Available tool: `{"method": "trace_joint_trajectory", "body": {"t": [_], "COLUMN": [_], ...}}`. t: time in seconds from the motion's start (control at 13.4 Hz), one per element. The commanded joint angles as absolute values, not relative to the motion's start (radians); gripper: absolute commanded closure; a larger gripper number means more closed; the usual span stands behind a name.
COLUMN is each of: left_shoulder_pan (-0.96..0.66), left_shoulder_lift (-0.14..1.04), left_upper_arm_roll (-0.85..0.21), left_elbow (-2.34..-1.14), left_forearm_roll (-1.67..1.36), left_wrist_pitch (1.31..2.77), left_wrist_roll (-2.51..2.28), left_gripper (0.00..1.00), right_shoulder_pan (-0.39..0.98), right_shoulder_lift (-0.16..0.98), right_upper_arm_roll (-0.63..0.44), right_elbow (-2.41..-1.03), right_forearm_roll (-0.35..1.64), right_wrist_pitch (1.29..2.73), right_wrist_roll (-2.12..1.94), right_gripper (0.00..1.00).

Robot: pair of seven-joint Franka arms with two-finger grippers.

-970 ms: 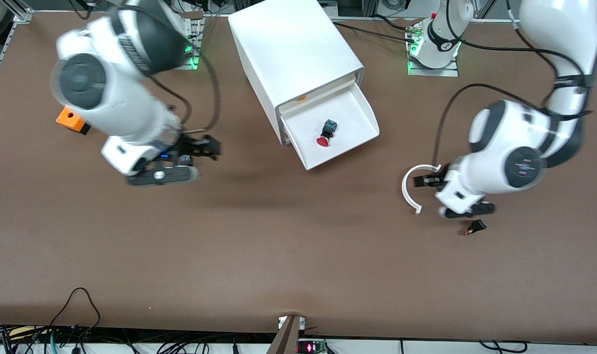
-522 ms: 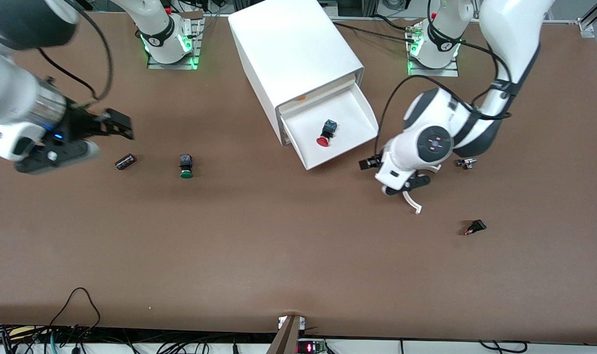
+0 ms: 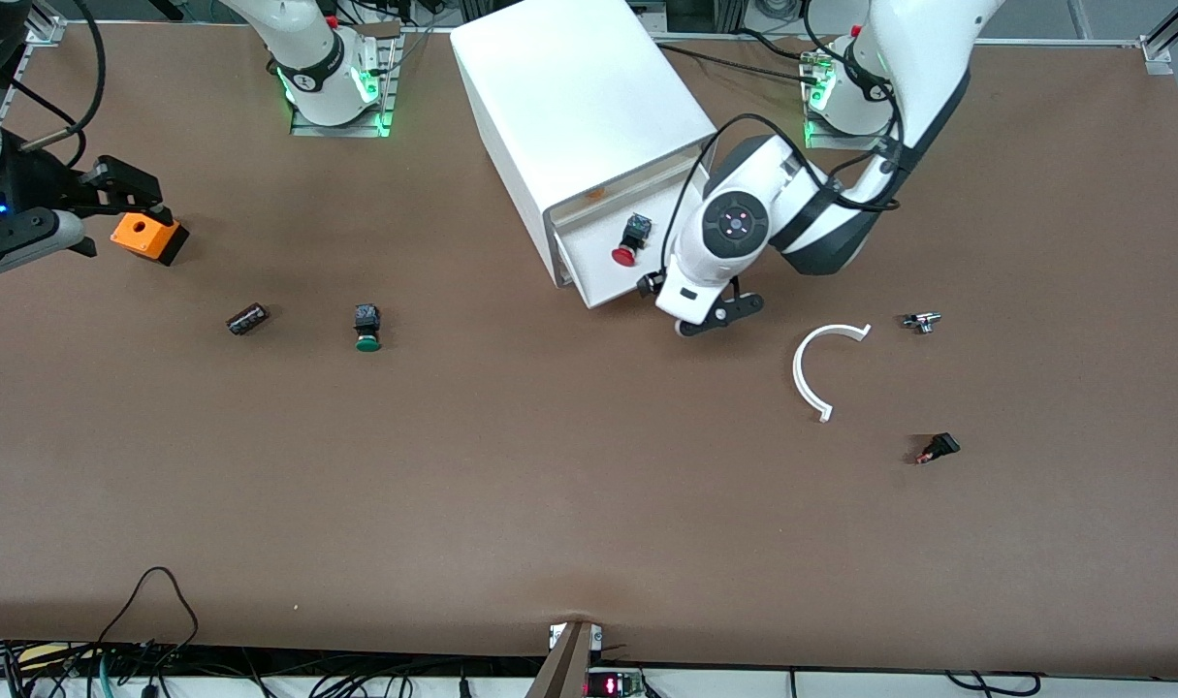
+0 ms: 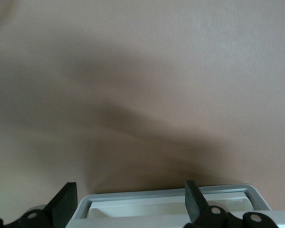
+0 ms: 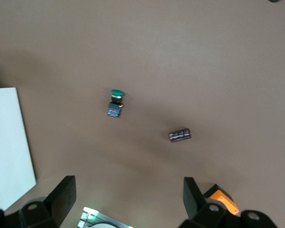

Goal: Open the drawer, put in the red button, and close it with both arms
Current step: 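Push the drawer shut with the left gripper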

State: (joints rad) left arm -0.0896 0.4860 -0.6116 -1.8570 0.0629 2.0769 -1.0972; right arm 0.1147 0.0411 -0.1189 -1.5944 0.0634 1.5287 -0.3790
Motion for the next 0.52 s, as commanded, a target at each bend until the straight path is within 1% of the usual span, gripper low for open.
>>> {"method": "trace_joint_trajectory", "body": {"t": [0.0, 0.22, 0.45], "left_shoulder_pan": [-0.084, -0.094, -0.095], "left_shoulder_lift": [0.465, 0.475, 0.483], "left_upper_arm_roll": [-0.664, -0.712, -0.733], "left_elbow": [-1.888, -1.907, -1.925], "left_forearm_roll": [0.046, 0.032, -0.018], "left_wrist_pitch": [2.088, 2.083, 2.083], "left_wrist_roll": [-1.153, -1.177, -1.175], "left_gripper": [0.0, 0.0, 0.0], "right_shoulder_pan": [0.08, 0.083, 0.084], "right_shoulder_lift": [0.018, 0.018, 0.023], "right_upper_arm_roll": [-0.06, -0.054, -0.054], "right_elbow": [-1.617, -1.615, -1.605], "right_forearm_roll": [0.037, 0.037, 0.035], "right_wrist_pitch": [1.551, 1.552, 1.552], "right_wrist_roll": [-0.376, -0.347, -0.348], "right_gripper": [0.0, 0.0, 0.0]}}
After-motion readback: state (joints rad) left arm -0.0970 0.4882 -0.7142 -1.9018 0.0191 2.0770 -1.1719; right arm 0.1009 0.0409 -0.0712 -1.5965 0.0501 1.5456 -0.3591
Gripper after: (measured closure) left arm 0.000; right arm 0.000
